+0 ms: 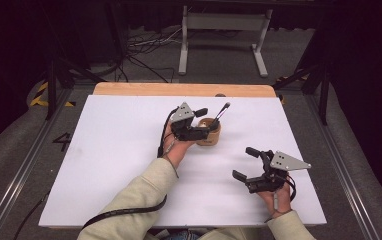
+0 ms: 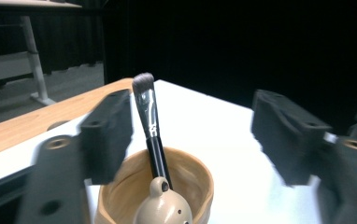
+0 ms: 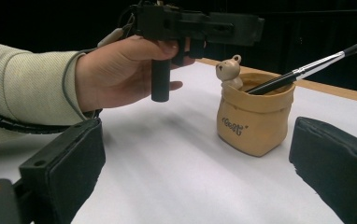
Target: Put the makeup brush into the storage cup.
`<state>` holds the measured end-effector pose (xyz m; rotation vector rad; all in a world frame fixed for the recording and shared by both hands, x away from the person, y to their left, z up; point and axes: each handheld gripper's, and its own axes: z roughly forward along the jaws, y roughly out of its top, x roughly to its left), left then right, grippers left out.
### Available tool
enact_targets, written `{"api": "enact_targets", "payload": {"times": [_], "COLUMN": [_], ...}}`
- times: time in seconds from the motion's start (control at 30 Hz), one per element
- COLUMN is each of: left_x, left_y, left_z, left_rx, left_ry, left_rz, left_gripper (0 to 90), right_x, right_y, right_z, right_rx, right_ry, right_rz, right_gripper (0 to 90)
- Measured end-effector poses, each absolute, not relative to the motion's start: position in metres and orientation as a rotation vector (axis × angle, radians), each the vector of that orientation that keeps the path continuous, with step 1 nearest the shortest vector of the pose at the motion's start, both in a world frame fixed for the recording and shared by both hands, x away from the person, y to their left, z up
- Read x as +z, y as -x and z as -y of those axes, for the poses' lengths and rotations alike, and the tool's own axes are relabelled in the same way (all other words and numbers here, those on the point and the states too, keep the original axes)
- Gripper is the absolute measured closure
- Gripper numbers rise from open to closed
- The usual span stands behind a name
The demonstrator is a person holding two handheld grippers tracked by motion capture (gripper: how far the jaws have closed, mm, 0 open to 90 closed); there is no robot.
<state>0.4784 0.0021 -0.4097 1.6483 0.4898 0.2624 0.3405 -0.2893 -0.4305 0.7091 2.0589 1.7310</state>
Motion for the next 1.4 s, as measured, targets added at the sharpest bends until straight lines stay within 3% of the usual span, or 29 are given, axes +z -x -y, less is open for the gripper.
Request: {"api": "enact_targets", "payload": {"times": [0.23,1.4], "left_x": [-0.402,-0.37], "left_y": [-0.473,-0.434], "left_z": [-0.01,-0.073], "left_rx": [0.277,0.253], "left_ry": [-1.65,-1.652], "left_rz": [-0.461,-0.428], "left_gripper": [17.5,6.0], "right_x": [-0.43,-0.427], "right_y": [-0.344,-0.354], "right_z": [0.288,0.293], "right_rx": [1.733,1.712], "right_ry": [-0.706,-0.743], "right_rz": [-2.058,-2.049], "right_gripper": [3.6,3.3]}}
